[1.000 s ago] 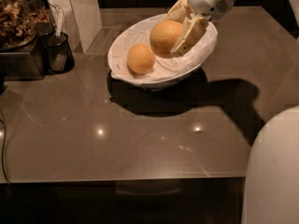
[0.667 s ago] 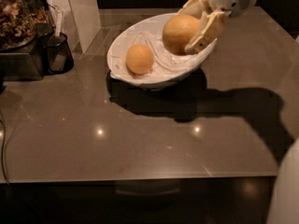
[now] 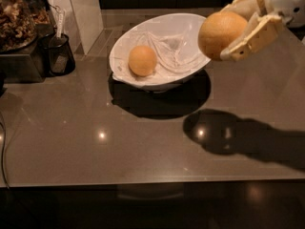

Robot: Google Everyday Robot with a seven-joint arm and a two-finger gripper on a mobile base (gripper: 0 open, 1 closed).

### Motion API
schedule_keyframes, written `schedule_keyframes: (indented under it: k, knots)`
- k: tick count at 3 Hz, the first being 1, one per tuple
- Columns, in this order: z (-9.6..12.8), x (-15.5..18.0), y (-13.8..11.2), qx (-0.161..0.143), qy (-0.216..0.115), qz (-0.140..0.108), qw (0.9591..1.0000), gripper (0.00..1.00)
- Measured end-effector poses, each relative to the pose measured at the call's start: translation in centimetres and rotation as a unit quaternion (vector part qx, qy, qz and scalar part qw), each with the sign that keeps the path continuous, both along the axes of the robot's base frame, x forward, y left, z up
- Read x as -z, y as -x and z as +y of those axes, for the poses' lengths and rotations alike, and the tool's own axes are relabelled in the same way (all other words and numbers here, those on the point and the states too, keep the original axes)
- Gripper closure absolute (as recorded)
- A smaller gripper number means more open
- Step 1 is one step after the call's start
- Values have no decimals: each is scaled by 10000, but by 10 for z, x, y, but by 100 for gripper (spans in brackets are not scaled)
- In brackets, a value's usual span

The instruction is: Pick orange from white bowl

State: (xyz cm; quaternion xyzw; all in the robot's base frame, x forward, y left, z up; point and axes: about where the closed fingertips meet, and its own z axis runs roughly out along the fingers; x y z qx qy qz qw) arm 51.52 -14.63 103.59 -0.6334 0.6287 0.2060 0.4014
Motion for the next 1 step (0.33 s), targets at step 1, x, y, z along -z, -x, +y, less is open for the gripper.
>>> schedule_keyframes:
  k: [1]
  knots:
    - [-3, 17, -2, 239, -27, 100, 9997, 100]
